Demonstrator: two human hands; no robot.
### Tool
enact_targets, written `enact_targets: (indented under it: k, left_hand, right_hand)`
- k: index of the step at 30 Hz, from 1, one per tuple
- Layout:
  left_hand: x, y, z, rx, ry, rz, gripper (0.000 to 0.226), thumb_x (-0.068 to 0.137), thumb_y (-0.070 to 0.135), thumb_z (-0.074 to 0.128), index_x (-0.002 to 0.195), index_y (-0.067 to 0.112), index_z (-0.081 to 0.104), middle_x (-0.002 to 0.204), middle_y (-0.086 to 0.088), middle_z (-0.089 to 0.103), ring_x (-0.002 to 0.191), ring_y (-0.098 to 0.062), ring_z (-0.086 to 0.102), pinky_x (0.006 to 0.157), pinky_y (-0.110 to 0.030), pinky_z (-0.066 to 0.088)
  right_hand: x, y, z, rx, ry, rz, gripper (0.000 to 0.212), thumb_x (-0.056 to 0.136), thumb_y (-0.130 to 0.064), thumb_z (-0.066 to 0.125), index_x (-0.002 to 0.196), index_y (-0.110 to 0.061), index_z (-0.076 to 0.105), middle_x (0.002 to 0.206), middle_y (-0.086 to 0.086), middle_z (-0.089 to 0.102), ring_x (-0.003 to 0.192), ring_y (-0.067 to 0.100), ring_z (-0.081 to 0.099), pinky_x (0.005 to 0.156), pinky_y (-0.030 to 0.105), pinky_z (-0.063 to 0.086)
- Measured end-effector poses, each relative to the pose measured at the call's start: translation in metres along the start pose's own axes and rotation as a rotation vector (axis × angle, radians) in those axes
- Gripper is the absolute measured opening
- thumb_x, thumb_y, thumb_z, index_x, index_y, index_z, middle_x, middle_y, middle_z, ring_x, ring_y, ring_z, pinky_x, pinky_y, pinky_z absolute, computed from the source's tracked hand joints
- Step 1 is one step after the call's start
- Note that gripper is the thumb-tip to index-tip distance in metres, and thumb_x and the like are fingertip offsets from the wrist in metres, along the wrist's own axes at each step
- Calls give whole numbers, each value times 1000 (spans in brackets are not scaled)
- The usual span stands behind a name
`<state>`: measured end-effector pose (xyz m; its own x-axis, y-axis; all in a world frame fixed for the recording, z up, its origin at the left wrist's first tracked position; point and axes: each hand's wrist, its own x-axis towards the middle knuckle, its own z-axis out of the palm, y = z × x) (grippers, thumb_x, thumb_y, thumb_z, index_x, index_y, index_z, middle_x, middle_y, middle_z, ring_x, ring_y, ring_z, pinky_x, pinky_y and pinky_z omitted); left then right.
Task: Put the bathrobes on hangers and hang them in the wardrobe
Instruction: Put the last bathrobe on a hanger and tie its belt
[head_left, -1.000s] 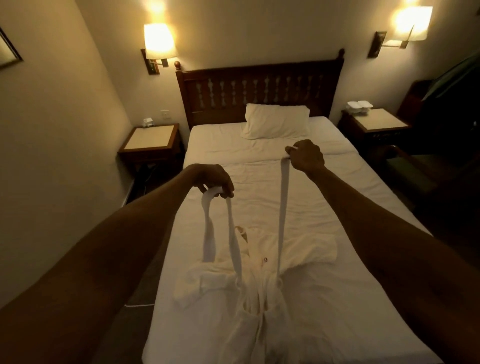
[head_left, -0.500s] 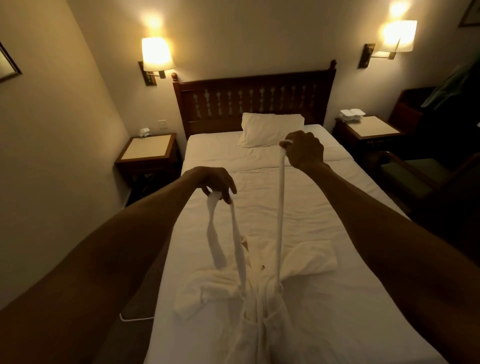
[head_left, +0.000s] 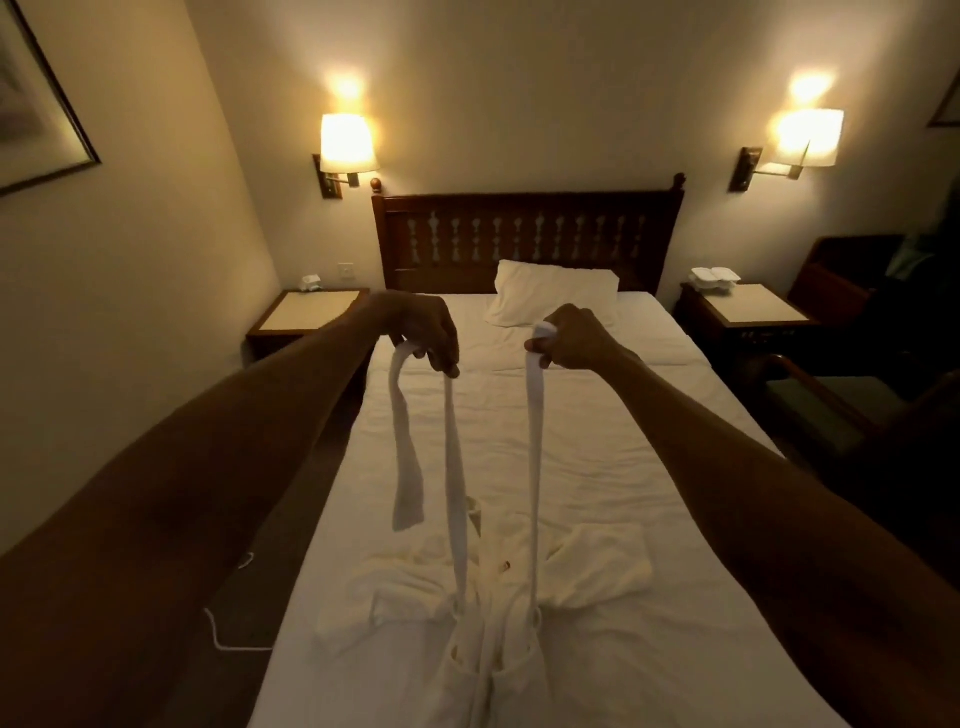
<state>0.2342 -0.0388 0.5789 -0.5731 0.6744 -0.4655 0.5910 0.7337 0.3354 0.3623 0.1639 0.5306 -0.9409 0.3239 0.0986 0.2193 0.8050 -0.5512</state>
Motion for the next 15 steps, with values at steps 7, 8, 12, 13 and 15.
enact_targets:
  k: [7,8,12,13,15]
  left_hand:
    - [-45,20,-48,-50,257,11,21,81,25,78,101,21,75,107,0,68,96,-19,58,73,-31,48]
    - [-47,19,-47,-86,275,20,23,80,25,79,102,20,74,107,0,68,96,-19,58,75,-31,48]
    - [-36,16,-27,-28,178,-33,20,77,34,79,95,24,79,101,4,74,105,-26,65,94,-43,52]
    - [-33,15,-23,-9,133,-59,20,79,32,78,96,23,79,100,3,75,107,-27,66,96,-43,53]
    - [-28,10,-13,15,72,-119,24,82,25,76,105,17,77,108,-1,74,109,-26,67,97,-43,54]
  right_hand:
    - [2,5,-14,72,62,-46,35,84,-33,73,88,2,69,74,3,69,64,16,63,73,34,52]
    - [1,4,-15,75,86,-42,37,85,-34,73,90,3,70,78,6,71,69,20,66,76,36,54]
    - [1,-5,-20,-34,106,-35,40,87,-38,69,96,1,69,92,14,70,81,26,64,73,33,49]
    - [2,-9,-25,-47,199,-33,39,88,-37,68,99,0,69,97,17,69,88,30,65,76,35,49]
    - [1,-18,-44,74,494,4,30,92,-28,64,105,-2,69,103,18,69,99,33,65,83,38,50]
